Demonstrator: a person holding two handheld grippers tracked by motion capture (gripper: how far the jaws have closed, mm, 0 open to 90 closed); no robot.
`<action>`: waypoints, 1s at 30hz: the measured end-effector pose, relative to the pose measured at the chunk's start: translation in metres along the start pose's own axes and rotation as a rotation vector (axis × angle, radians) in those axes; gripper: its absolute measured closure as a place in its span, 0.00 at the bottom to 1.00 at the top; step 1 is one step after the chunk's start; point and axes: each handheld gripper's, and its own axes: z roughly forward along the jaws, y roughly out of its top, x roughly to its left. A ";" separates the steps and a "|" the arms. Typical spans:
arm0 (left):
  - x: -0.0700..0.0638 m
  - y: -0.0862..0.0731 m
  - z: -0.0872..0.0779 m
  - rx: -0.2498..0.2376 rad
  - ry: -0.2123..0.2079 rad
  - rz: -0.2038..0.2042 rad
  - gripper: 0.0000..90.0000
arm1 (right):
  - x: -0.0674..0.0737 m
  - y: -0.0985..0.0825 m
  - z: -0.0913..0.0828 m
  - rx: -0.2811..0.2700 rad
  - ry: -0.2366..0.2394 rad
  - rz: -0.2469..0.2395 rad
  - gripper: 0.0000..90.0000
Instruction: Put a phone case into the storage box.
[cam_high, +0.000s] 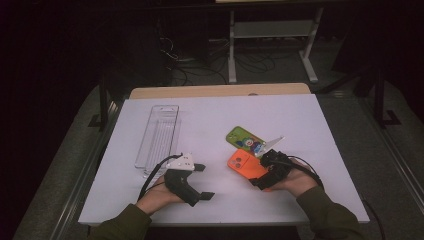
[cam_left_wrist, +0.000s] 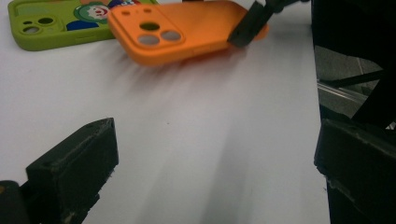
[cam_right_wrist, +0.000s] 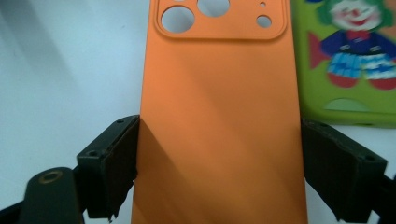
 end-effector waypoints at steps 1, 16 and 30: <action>0.000 0.003 -0.001 0.010 0.006 0.010 0.00 | -0.005 0.001 -0.007 -0.012 0.000 -0.006 0.18; 0.001 0.035 -0.006 0.038 -0.013 0.071 0.00 | -0.031 0.011 -0.031 -0.030 0.049 -0.142 0.18; 0.010 0.067 -0.012 0.056 -0.012 0.146 0.00 | -0.024 0.040 -0.033 0.013 0.114 -0.333 0.18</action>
